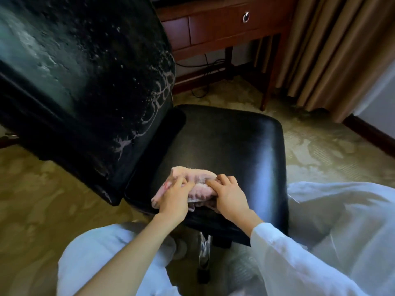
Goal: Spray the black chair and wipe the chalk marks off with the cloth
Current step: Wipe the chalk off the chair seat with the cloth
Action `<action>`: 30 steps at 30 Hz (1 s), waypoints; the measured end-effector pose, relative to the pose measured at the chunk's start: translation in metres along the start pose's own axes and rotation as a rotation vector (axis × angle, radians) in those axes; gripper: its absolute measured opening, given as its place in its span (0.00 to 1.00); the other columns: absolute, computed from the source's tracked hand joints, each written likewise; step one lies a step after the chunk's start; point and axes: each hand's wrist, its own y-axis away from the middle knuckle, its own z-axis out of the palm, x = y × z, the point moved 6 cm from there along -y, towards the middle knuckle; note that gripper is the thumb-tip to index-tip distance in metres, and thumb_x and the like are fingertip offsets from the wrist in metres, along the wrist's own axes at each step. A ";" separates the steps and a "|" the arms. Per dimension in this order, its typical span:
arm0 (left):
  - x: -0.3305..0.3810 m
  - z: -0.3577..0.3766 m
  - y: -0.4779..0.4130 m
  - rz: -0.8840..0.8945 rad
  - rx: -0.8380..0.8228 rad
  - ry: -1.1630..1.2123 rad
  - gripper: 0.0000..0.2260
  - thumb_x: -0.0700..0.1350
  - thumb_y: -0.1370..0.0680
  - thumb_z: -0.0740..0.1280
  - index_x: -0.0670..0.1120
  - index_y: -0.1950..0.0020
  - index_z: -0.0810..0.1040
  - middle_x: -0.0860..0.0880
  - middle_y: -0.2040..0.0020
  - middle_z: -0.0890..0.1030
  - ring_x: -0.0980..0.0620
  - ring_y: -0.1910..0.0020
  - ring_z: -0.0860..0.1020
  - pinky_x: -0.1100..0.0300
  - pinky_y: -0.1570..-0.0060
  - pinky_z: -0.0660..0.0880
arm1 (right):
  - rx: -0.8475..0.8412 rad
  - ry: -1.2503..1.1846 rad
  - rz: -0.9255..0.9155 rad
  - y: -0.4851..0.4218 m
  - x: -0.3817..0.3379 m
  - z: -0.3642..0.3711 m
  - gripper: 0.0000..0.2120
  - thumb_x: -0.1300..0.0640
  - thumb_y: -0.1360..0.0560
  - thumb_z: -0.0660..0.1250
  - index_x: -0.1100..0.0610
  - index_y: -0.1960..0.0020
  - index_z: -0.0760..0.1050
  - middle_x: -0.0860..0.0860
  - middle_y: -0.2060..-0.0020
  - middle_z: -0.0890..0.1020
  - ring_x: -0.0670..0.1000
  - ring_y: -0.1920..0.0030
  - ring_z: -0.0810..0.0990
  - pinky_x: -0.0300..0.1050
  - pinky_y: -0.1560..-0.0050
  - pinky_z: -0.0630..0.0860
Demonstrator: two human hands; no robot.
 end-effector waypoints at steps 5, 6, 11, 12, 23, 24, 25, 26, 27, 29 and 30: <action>0.005 0.008 0.044 0.030 0.047 -0.108 0.25 0.40 0.22 0.62 0.59 0.28 0.64 0.50 0.28 0.62 0.41 0.34 0.68 0.43 0.42 0.74 | -0.012 -0.002 -0.009 0.048 -0.009 -0.003 0.23 0.51 0.25 0.65 0.44 0.31 0.66 0.48 0.36 0.69 0.55 0.38 0.65 0.47 0.45 0.72; 0.007 0.009 0.050 0.027 0.056 -0.116 0.25 0.40 0.22 0.62 0.59 0.28 0.64 0.50 0.28 0.62 0.41 0.34 0.67 0.43 0.41 0.74 | -0.012 -0.002 -0.007 0.054 -0.010 -0.006 0.22 0.52 0.24 0.64 0.43 0.31 0.66 0.48 0.36 0.69 0.54 0.38 0.65 0.46 0.46 0.72; 0.026 0.019 0.074 0.069 0.081 -0.163 0.27 0.41 0.24 0.66 0.56 0.28 0.65 0.50 0.32 0.66 0.43 0.35 0.67 0.47 0.43 0.76 | -0.036 0.024 -0.002 0.073 -0.002 -0.013 0.22 0.54 0.25 0.65 0.43 0.33 0.68 0.47 0.38 0.70 0.53 0.39 0.65 0.46 0.51 0.74; 0.031 0.021 0.078 0.078 0.085 -0.184 0.27 0.41 0.25 0.67 0.56 0.28 0.65 0.50 0.33 0.67 0.44 0.35 0.67 0.47 0.43 0.76 | -0.037 0.023 0.000 0.076 0.001 -0.014 0.22 0.56 0.26 0.66 0.43 0.33 0.69 0.47 0.39 0.70 0.53 0.40 0.66 0.47 0.49 0.75; 0.135 0.043 0.113 0.350 0.200 -0.293 0.15 0.47 0.22 0.63 0.53 0.35 0.73 0.50 0.32 0.67 0.41 0.38 0.65 0.50 0.46 0.71 | -0.101 0.157 0.153 0.127 0.073 -0.035 0.25 0.63 0.31 0.66 0.49 0.37 0.68 0.52 0.43 0.67 0.55 0.43 0.67 0.50 0.49 0.74; 0.146 0.050 0.112 0.381 0.179 -0.287 0.15 0.45 0.21 0.62 0.52 0.35 0.73 0.50 0.32 0.67 0.40 0.37 0.64 0.50 0.47 0.71 | -0.108 0.155 0.194 0.131 0.082 -0.038 0.24 0.63 0.31 0.66 0.49 0.37 0.68 0.52 0.43 0.67 0.56 0.43 0.68 0.50 0.48 0.74; 0.154 0.057 0.110 0.396 0.139 -0.300 0.14 0.44 0.21 0.61 0.50 0.35 0.72 0.48 0.32 0.66 0.39 0.37 0.65 0.50 0.48 0.71 | -0.107 0.144 0.237 0.135 0.092 -0.041 0.24 0.64 0.31 0.65 0.50 0.37 0.68 0.53 0.44 0.67 0.56 0.44 0.68 0.51 0.48 0.74; 0.162 0.061 0.110 0.411 0.121 -0.303 0.13 0.43 0.21 0.62 0.49 0.36 0.73 0.47 0.33 0.67 0.38 0.37 0.66 0.50 0.51 0.71 | -0.105 0.135 0.274 0.138 0.099 -0.043 0.24 0.64 0.31 0.65 0.51 0.37 0.68 0.53 0.45 0.66 0.57 0.43 0.69 0.52 0.48 0.74; 0.169 0.060 0.109 0.423 0.135 -0.296 0.12 0.43 0.23 0.66 0.49 0.40 0.76 0.47 0.36 0.71 0.38 0.40 0.70 0.50 0.55 0.72 | -0.101 0.131 0.298 0.141 0.104 -0.043 0.24 0.64 0.31 0.66 0.52 0.37 0.67 0.54 0.45 0.66 0.58 0.43 0.68 0.53 0.48 0.74; 0.176 0.060 0.108 0.459 0.104 -0.339 0.12 0.46 0.34 0.76 0.52 0.52 0.81 0.49 0.47 0.77 0.42 0.50 0.77 0.54 0.66 0.74 | -0.087 0.143 0.316 0.144 0.110 -0.043 0.25 0.65 0.32 0.67 0.52 0.37 0.66 0.54 0.44 0.66 0.58 0.42 0.67 0.52 0.49 0.74; 0.175 0.062 0.105 0.483 0.105 -0.362 0.13 0.46 0.38 0.79 0.53 0.56 0.81 0.50 0.50 0.78 0.44 0.54 0.78 0.56 0.69 0.74 | -0.082 0.153 0.318 0.144 0.109 -0.042 0.25 0.65 0.31 0.66 0.52 0.37 0.66 0.54 0.44 0.67 0.58 0.42 0.67 0.51 0.50 0.74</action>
